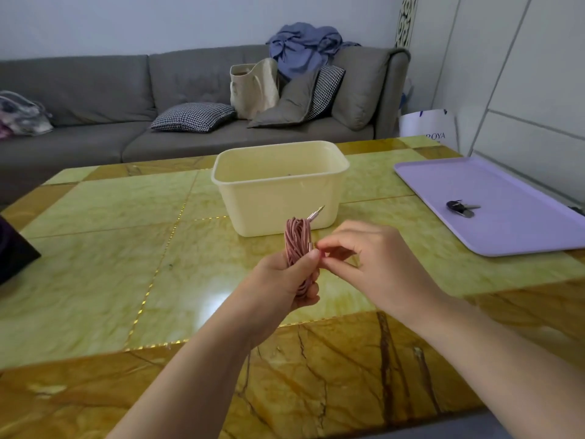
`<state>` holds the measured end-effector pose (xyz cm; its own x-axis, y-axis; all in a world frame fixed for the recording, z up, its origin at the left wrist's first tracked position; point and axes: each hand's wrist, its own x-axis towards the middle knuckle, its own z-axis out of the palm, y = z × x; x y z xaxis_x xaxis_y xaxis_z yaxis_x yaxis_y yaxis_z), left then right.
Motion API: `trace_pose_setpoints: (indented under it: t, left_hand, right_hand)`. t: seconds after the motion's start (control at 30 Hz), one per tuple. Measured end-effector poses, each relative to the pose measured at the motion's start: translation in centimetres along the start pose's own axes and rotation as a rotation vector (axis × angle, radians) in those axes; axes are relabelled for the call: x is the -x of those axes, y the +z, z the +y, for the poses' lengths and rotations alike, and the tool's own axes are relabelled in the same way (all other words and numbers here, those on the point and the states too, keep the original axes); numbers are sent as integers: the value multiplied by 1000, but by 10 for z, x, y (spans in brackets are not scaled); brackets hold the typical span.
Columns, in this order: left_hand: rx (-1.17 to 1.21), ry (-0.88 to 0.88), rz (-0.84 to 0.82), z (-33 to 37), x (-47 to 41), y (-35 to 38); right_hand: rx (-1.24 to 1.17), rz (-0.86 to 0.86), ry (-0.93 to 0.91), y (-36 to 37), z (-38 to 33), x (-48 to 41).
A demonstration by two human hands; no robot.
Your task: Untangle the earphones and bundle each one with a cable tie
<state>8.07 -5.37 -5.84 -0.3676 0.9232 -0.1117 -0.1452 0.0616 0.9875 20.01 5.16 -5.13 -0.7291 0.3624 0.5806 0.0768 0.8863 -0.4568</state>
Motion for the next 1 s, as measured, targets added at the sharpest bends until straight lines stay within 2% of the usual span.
trace_pose_setpoints:
  t: [0.13,0.43,0.6,0.7,0.77,0.9,1.0]
  left_hand:
    - [-1,36,32,2,1,-2]
    - [119,109,19,3,1,2]
    - [28,104,26,5,0,3]
    - [-20,73,32,4,-1,0]
    - [-13,47,13,6,-1,-4]
    - [7,4,-24,11,1,-13]
    - [17,-11,-31,15,3,-18]
  right_hand:
    - [-28,13,-6,2,-5,-3]
    - [-424,6,347,-9,-13,-11]
    - [-1096,143,793,-7,-5,-17]
    - [-1354,191,1028,-6,6,-18]
    - [-1456,130,1125,-7,12,-16]
    - [-1400,-37,1125,-5,20,-13]
    - [-1068,-296,898,-5,20,-11]
